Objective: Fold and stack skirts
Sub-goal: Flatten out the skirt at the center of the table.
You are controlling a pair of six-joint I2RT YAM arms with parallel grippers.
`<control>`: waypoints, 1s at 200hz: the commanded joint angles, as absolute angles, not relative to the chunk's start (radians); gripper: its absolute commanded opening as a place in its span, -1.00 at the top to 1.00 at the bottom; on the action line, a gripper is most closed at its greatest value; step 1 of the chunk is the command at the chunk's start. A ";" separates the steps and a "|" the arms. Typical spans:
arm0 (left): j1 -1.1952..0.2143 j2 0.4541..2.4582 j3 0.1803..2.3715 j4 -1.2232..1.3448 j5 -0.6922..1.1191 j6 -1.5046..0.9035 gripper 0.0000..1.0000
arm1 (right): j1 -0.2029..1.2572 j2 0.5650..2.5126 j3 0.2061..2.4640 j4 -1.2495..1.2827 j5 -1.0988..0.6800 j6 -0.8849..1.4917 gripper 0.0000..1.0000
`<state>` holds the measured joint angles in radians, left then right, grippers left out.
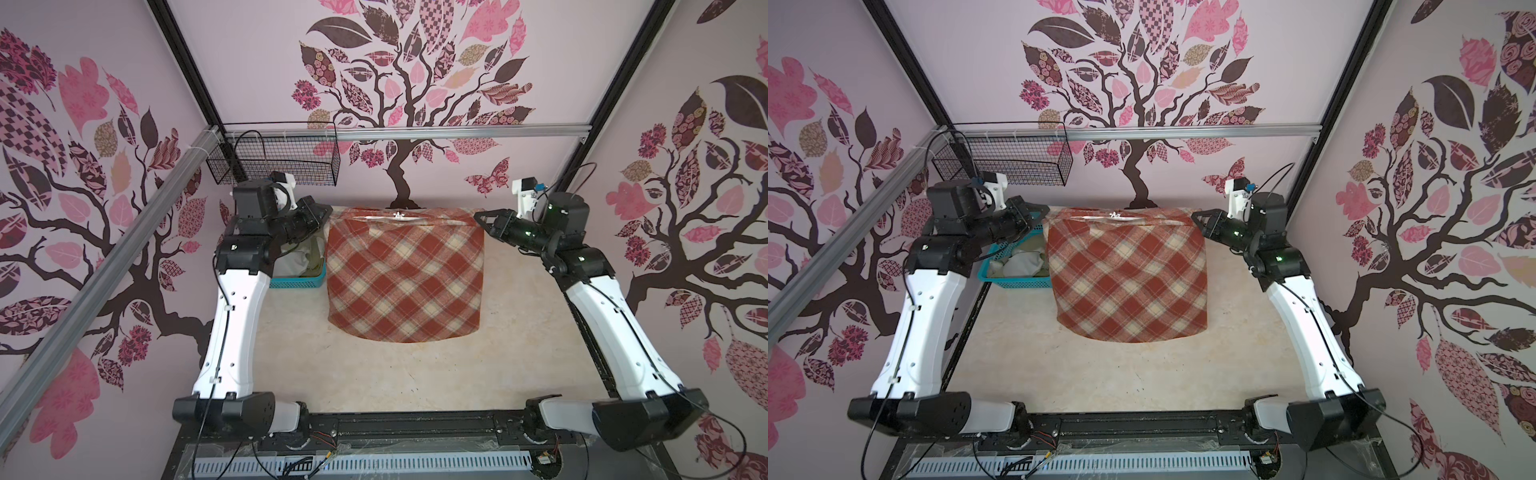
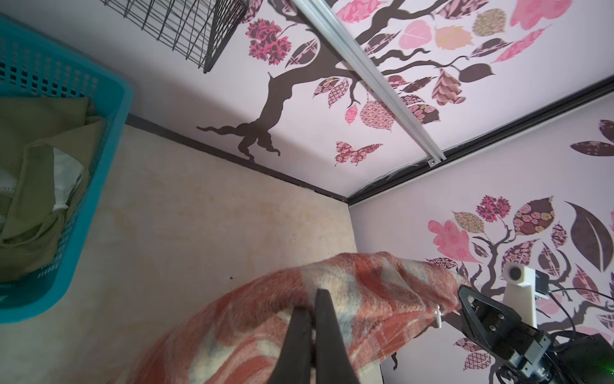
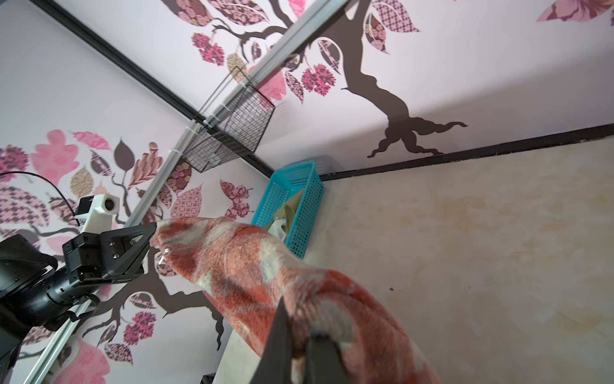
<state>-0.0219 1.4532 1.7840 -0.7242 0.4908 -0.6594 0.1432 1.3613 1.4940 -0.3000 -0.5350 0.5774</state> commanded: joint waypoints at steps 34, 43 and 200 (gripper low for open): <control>0.021 1.657 2.048 -0.609 0.436 -0.680 1.00 | 0.031 1.553 1.697 -0.203 -0.480 0.579 1.00; 0.021 1.663 2.060 -0.587 0.450 -0.694 1.00 | 0.031 1.563 1.733 -0.221 -0.490 0.560 1.00; -0.295 1.130 0.649 -0.491 0.343 -0.801 1.00 | 0.102 0.899 0.417 -0.160 -0.426 0.656 0.89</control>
<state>-0.2684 1.2114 0.6987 -0.5198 0.4232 -0.7582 0.1017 0.9897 0.4355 -0.1974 -0.5030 0.6167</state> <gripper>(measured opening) 0.047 0.076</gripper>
